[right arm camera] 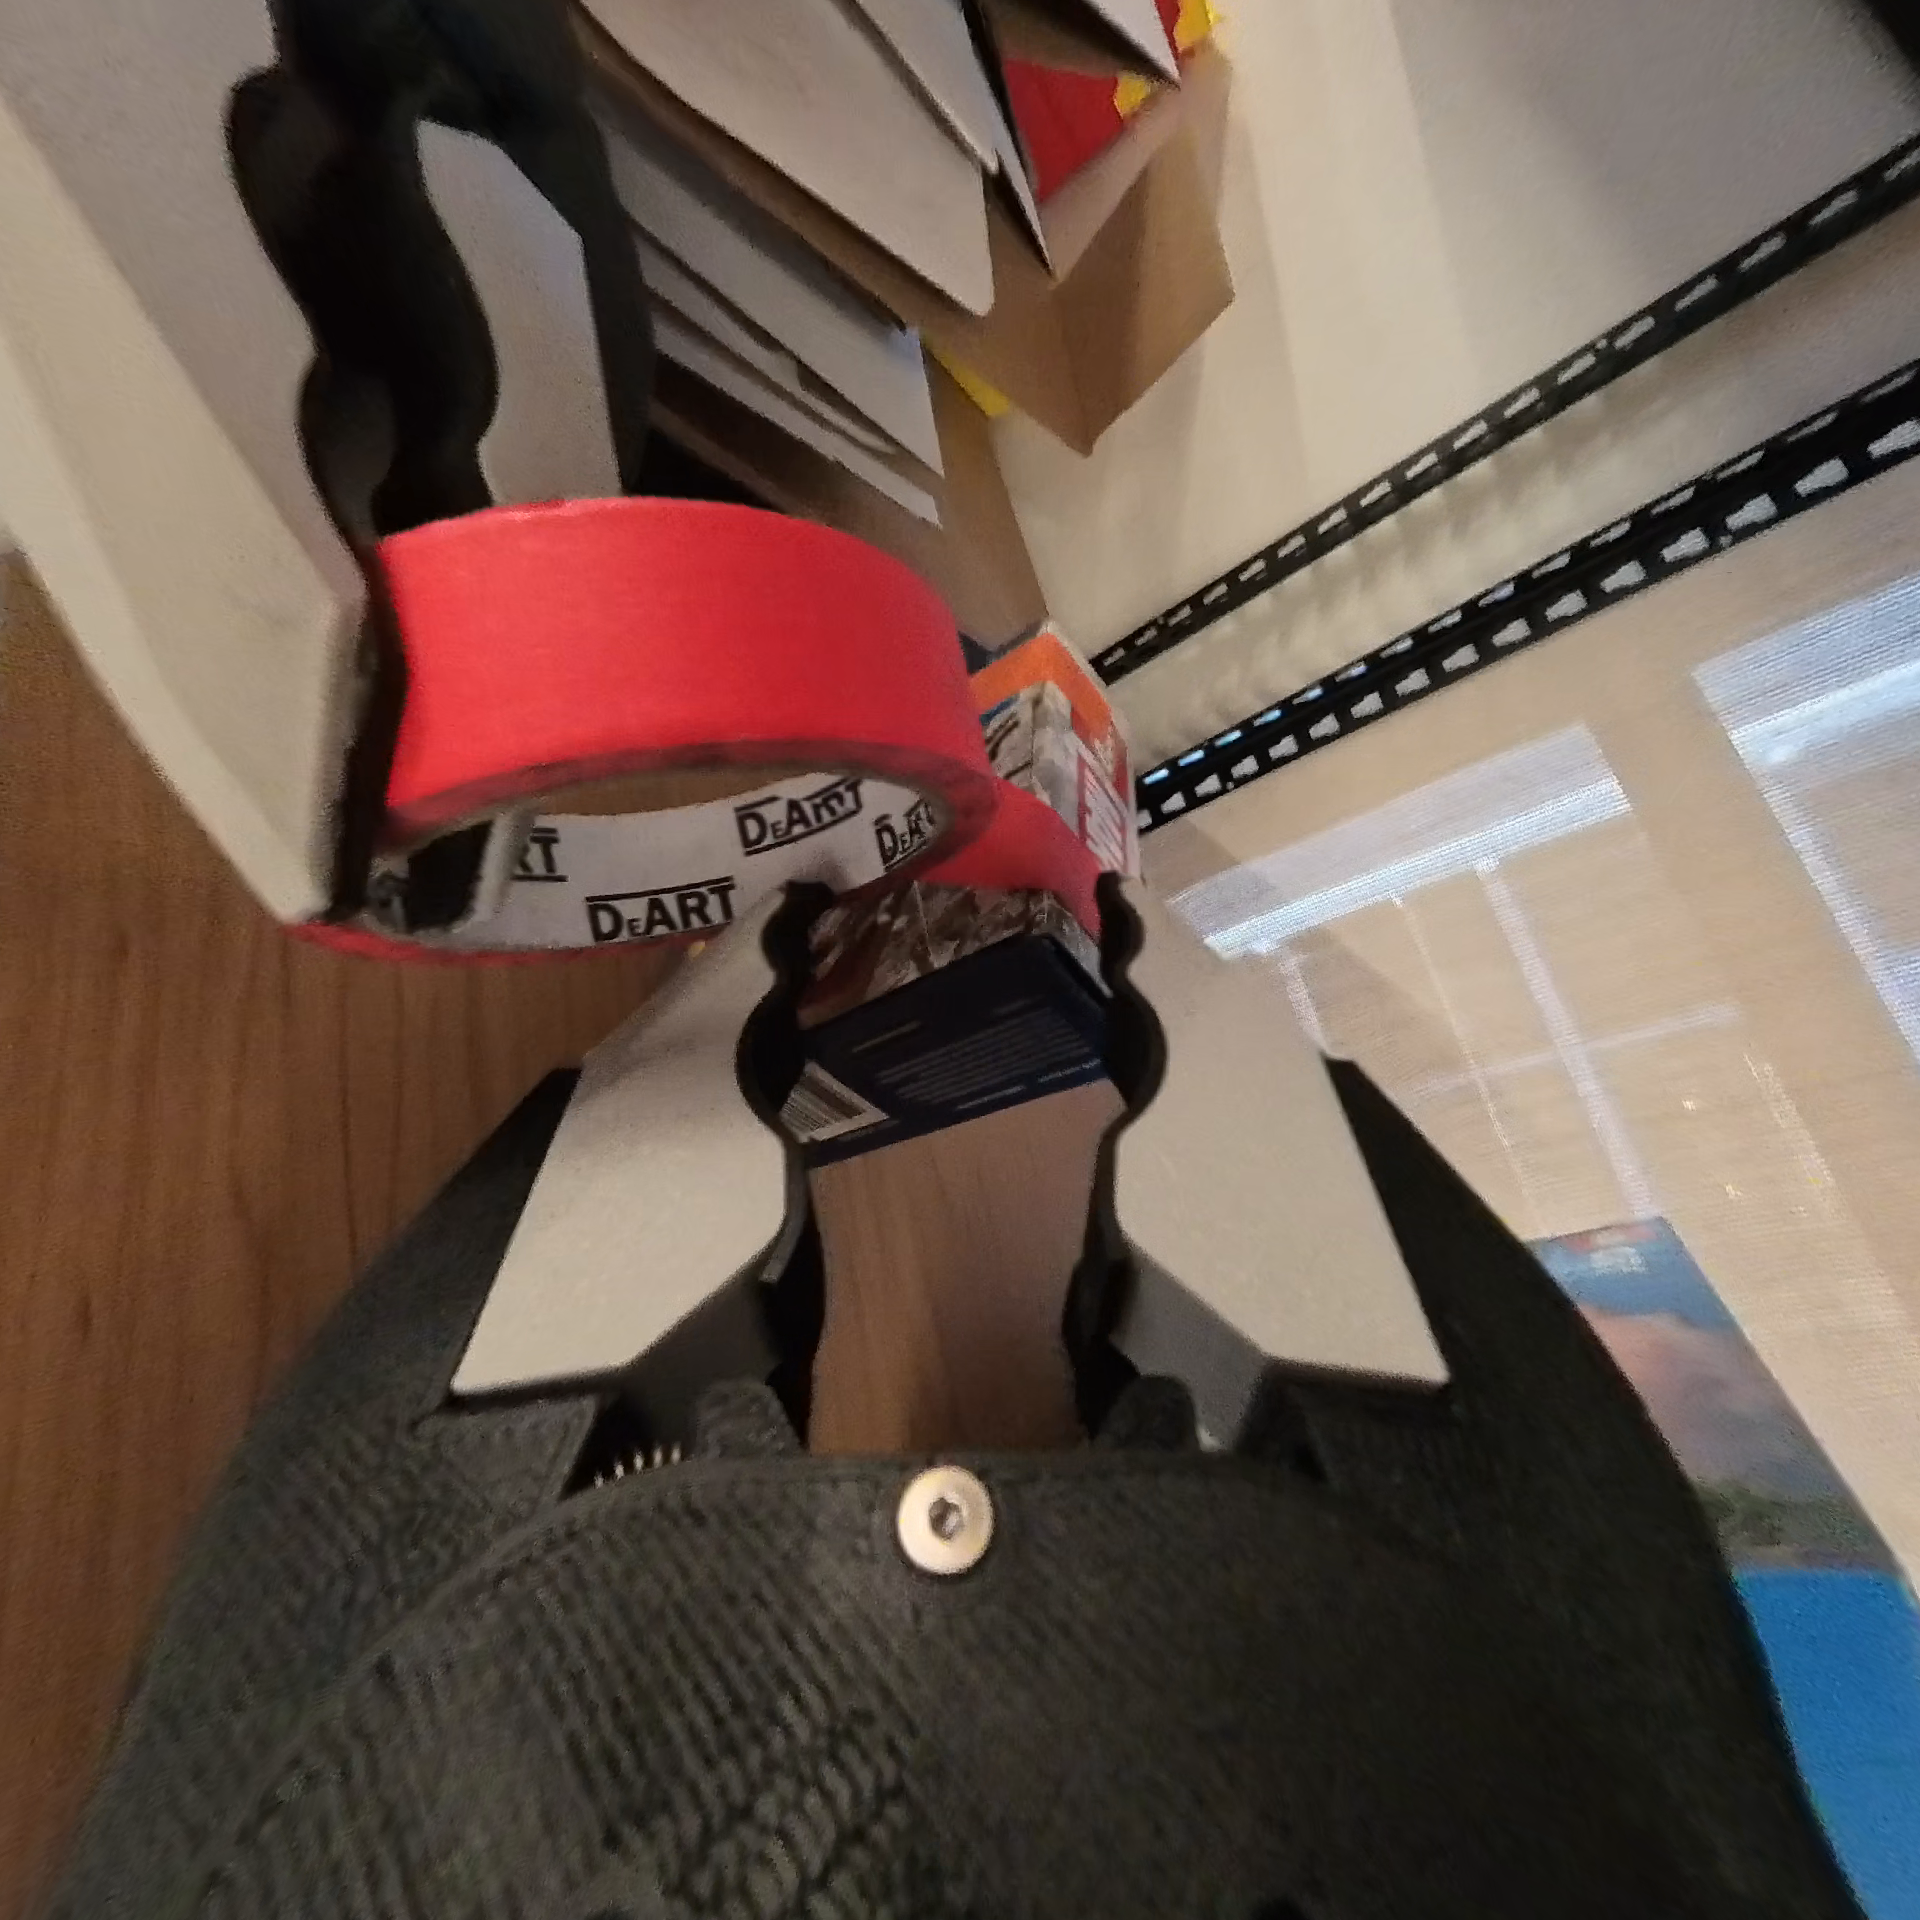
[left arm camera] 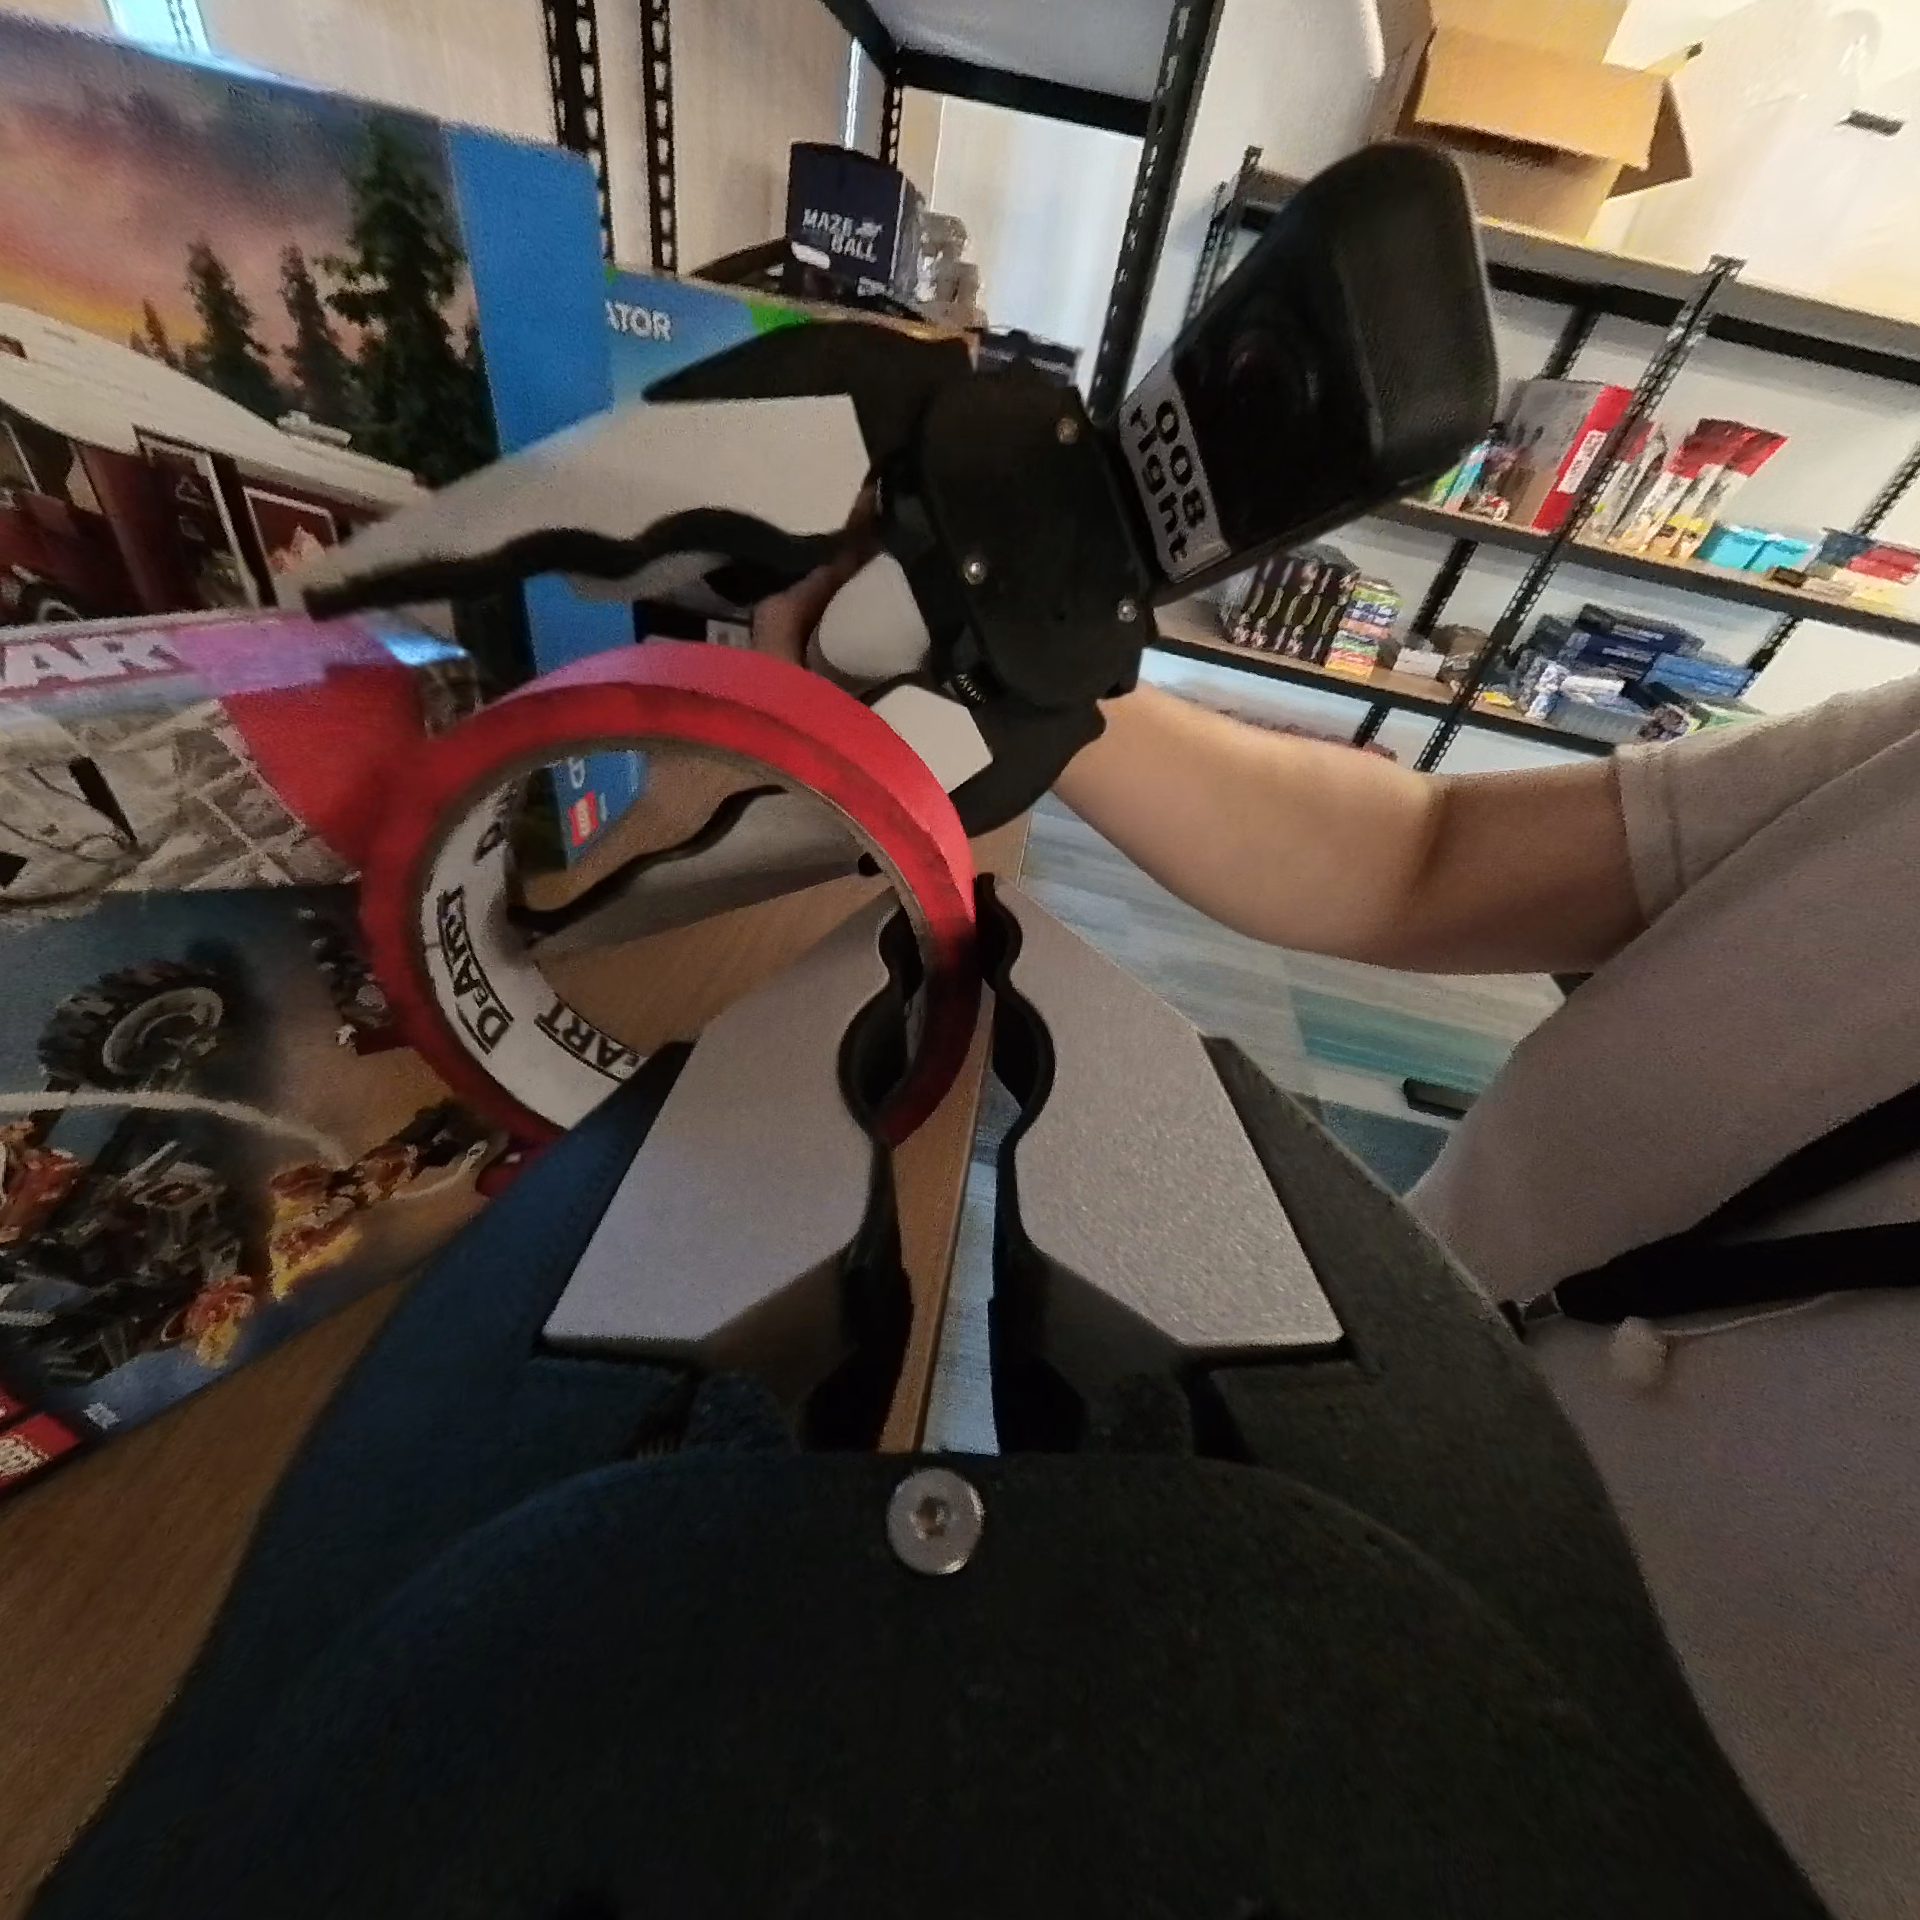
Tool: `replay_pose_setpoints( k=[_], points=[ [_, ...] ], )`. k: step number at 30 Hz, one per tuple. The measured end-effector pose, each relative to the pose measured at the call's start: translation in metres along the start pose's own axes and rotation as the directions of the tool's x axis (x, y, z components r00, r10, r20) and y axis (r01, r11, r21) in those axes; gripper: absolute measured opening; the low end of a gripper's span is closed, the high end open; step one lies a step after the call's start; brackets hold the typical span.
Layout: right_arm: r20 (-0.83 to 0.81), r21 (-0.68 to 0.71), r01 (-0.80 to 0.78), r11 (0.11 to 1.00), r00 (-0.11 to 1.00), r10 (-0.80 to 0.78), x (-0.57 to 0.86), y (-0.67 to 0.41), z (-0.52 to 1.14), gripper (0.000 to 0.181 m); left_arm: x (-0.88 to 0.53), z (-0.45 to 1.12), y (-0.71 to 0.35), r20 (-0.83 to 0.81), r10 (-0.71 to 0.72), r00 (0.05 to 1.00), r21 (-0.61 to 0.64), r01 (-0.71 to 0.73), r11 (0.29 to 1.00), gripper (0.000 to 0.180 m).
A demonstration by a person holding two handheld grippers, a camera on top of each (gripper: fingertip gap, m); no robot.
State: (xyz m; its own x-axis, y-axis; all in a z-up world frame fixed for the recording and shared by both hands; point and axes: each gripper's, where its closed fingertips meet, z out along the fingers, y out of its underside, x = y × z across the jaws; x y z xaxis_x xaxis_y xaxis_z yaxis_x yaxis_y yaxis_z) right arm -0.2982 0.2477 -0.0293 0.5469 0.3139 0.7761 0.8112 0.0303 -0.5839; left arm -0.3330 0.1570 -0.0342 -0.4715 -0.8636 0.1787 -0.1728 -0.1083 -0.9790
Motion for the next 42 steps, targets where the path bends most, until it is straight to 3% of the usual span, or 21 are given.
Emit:
replay_pose_setpoints(
  k=[3,12,15,25,32,42],
  points=[
    [-0.003,-0.004,0.016,1.000,1.000,-0.016,-0.003,0.004,0.003,0.060,-0.001,0.002,0.004,0.000,-0.019,1.000,-0.007,0.019,1.000,0.007],
    [0.008,-0.058,0.279,0.959,0.960,-0.279,-0.005,0.014,0.006,0.068,0.004,0.000,0.004,-0.036,-0.038,0.999,-0.002,0.038,0.999,0.007],
    [-0.031,-0.097,0.369,0.924,0.927,-0.373,-0.009,0.020,0.012,0.079,0.001,0.000,0.005,-0.029,-0.059,0.998,0.004,0.059,0.998,0.007],
    [0.048,0.021,0.398,0.917,0.916,-0.399,-0.003,0.030,0.009,0.077,0.006,0.000,0.005,-0.060,-0.094,0.994,0.008,0.095,0.995,0.008],
    [0.075,0.044,0.448,0.893,0.890,-0.450,0.000,0.036,0.010,0.077,-0.002,0.008,0.017,-0.072,-0.231,0.970,0.016,0.233,0.972,0.012],
    [0.061,0.042,0.465,0.884,0.882,-0.467,-0.002,0.036,0.010,0.079,-0.022,0.021,0.042,0.064,-0.189,0.980,-0.040,0.192,0.981,0.015]
  ],
)
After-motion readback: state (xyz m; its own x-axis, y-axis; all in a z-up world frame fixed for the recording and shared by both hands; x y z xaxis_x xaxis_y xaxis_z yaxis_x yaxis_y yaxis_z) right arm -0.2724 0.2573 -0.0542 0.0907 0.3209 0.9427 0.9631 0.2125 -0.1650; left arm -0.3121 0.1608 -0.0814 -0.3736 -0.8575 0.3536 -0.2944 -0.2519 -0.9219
